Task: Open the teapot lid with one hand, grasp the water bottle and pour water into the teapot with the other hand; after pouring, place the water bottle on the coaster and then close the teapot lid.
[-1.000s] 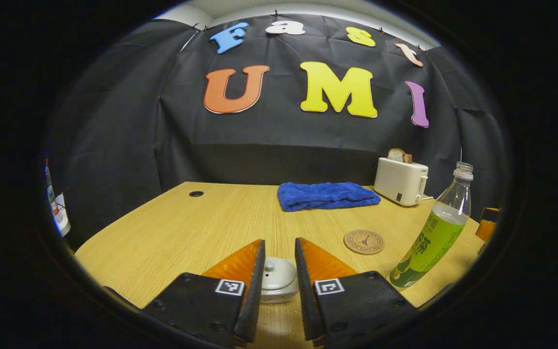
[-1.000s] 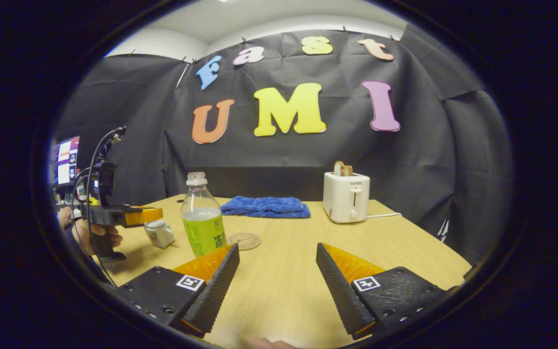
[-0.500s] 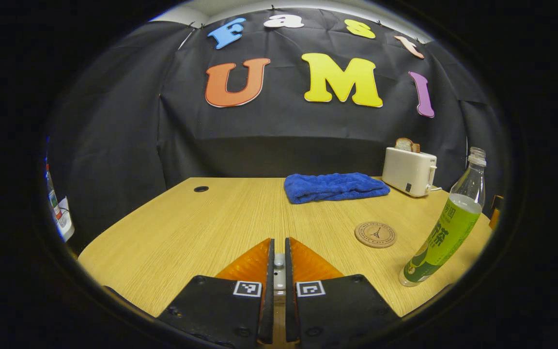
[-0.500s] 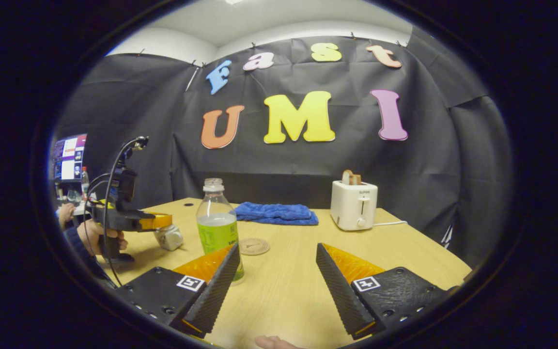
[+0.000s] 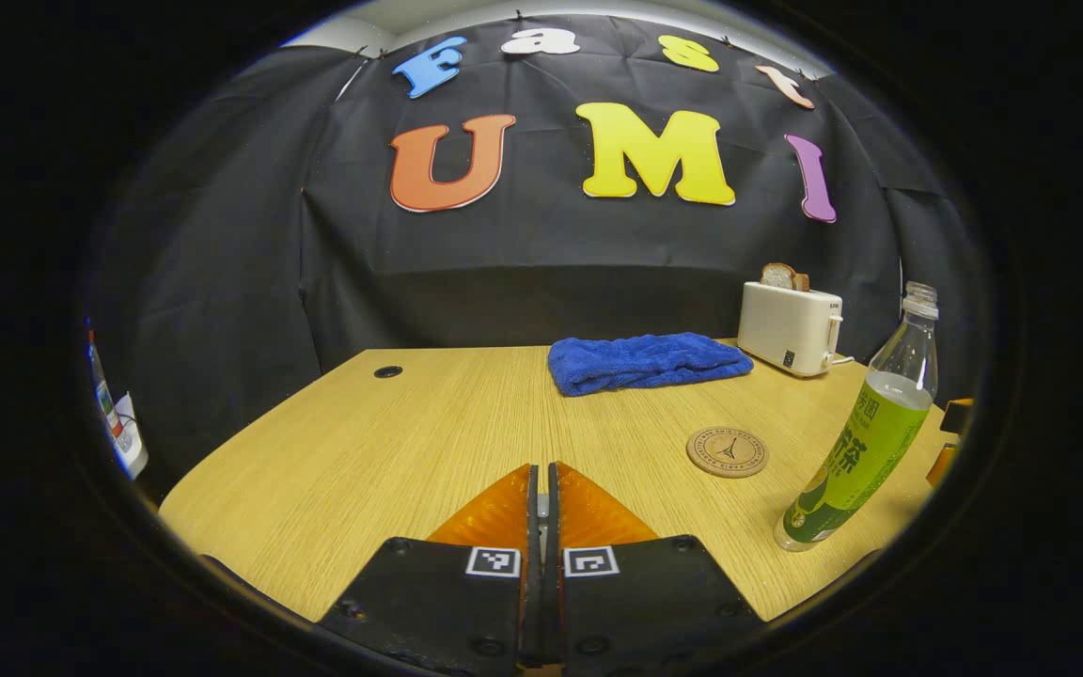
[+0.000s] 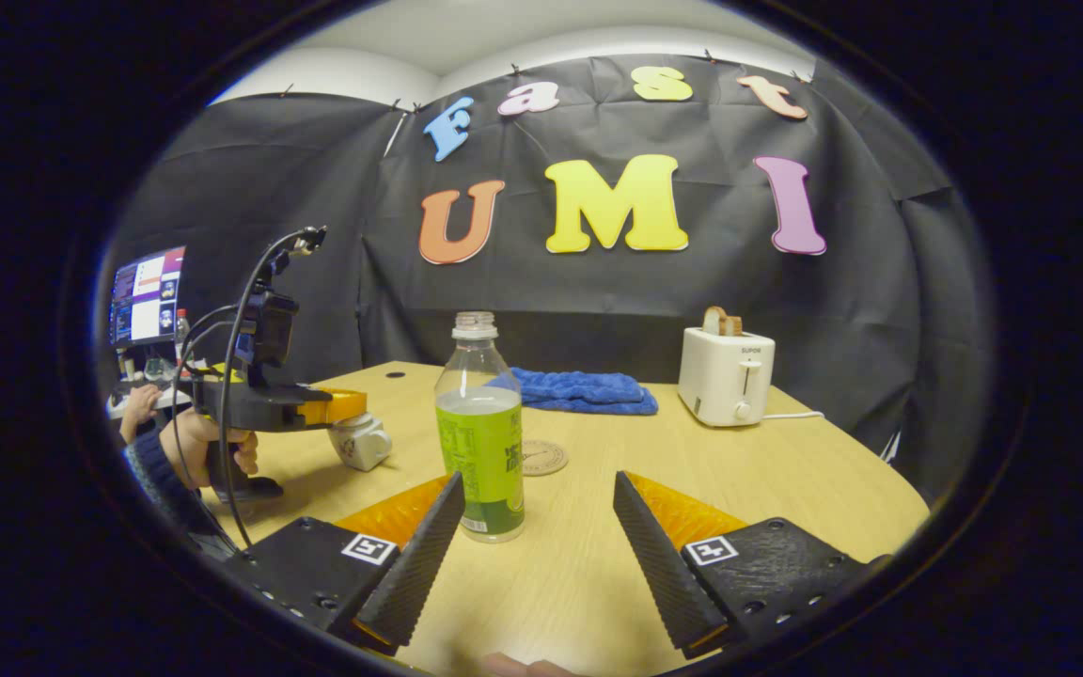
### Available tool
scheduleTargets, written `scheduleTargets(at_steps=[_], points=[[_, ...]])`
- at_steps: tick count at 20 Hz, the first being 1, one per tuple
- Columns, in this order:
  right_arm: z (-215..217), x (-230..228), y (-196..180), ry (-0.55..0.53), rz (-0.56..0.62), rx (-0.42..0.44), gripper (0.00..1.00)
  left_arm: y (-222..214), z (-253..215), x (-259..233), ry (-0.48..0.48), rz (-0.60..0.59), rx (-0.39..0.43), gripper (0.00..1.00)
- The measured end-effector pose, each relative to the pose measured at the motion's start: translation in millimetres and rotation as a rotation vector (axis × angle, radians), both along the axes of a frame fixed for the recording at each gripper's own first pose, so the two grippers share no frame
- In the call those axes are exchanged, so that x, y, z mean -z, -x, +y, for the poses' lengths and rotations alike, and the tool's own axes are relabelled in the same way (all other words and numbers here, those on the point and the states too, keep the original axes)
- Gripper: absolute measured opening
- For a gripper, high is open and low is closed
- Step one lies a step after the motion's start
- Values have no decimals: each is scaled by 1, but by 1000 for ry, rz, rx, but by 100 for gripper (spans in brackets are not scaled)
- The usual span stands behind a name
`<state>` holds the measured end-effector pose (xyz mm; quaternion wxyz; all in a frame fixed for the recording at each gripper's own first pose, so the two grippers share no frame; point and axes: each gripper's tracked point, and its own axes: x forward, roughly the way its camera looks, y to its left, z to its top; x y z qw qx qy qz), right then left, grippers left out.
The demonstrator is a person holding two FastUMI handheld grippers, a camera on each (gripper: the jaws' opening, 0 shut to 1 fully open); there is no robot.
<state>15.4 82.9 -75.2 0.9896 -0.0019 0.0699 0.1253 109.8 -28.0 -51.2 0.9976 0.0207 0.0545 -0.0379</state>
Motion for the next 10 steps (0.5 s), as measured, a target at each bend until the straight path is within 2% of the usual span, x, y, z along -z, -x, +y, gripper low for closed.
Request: scheduleTargets(at_steps=[5,6,10], points=[[23,7,-10,-11,40,-42,95,18,1,-32,-11,-56,5,3],[26,7,-14,-8,43,-39,97,23,2,-38,-10,-61,4,3],[41,2,-30,-23,25,-44,94,44,7,-51,-18,-76,-1,3]])
